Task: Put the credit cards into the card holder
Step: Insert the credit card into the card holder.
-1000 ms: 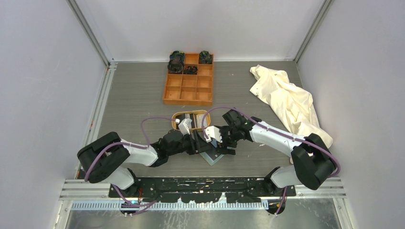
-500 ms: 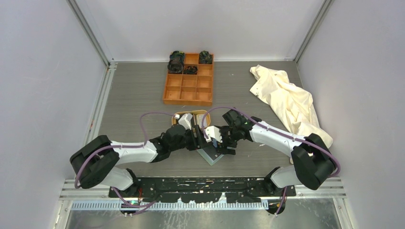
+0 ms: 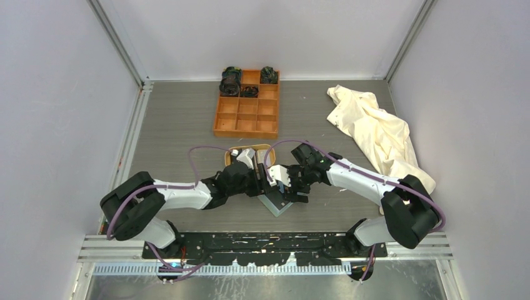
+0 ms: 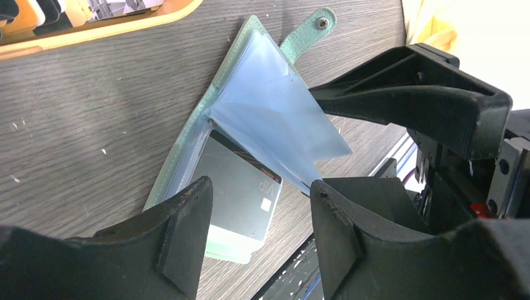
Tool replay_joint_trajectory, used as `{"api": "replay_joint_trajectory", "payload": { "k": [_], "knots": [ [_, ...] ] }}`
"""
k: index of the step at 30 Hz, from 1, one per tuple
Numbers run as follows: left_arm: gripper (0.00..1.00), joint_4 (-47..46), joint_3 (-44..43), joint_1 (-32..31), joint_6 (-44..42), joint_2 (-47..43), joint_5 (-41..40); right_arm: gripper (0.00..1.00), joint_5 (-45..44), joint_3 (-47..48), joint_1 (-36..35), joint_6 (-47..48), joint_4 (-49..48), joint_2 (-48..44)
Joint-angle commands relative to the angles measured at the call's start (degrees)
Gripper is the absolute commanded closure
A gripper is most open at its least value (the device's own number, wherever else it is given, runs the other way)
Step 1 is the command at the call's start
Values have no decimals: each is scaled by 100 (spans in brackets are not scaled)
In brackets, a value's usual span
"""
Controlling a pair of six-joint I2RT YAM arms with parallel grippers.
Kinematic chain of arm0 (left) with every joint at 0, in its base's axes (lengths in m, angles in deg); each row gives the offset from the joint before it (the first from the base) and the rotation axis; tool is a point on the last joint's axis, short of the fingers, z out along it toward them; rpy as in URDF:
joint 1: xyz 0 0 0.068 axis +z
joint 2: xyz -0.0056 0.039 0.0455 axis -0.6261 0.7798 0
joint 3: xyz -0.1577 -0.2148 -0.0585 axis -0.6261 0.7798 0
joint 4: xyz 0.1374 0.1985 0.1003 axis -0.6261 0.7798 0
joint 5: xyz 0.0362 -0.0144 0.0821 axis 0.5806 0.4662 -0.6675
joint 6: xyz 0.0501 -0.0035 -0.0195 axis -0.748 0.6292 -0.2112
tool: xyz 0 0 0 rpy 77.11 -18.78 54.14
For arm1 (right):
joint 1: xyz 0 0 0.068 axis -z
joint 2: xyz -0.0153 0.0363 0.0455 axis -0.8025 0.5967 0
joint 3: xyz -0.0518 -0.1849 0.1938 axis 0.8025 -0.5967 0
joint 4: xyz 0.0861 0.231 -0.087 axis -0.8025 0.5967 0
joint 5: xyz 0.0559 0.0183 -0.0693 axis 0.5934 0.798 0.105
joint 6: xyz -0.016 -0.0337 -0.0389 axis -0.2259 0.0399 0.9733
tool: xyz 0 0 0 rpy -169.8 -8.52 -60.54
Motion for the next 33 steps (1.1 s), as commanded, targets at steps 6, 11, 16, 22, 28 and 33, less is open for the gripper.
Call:
{"api": "replay_joint_trajectory", "payload": {
  "k": [6, 11, 16, 22, 28, 33],
  "knots": [
    [42, 76, -383, 62, 19, 228, -117, 23, 129, 249, 14, -43, -6, 21],
    [44, 197, -386, 63, 90, 271, -118, 23, 125, 256, 14, -43, -1, 23],
    [45, 294, -440, 63, 63, 302, -136, 23, 129, 264, 16, -60, 7, 20],
    [50, 407, -551, 84, 25, 568, -45, 18, 148, 354, 41, -112, 89, -56],
    [60, 717, -360, 109, -118, 307, -77, 14, 558, 642, 363, -540, 536, -299],
    [60, 1309, -272, 107, -424, -100, -2, 15, 882, 995, 536, -982, 868, -505]
  ]
}}
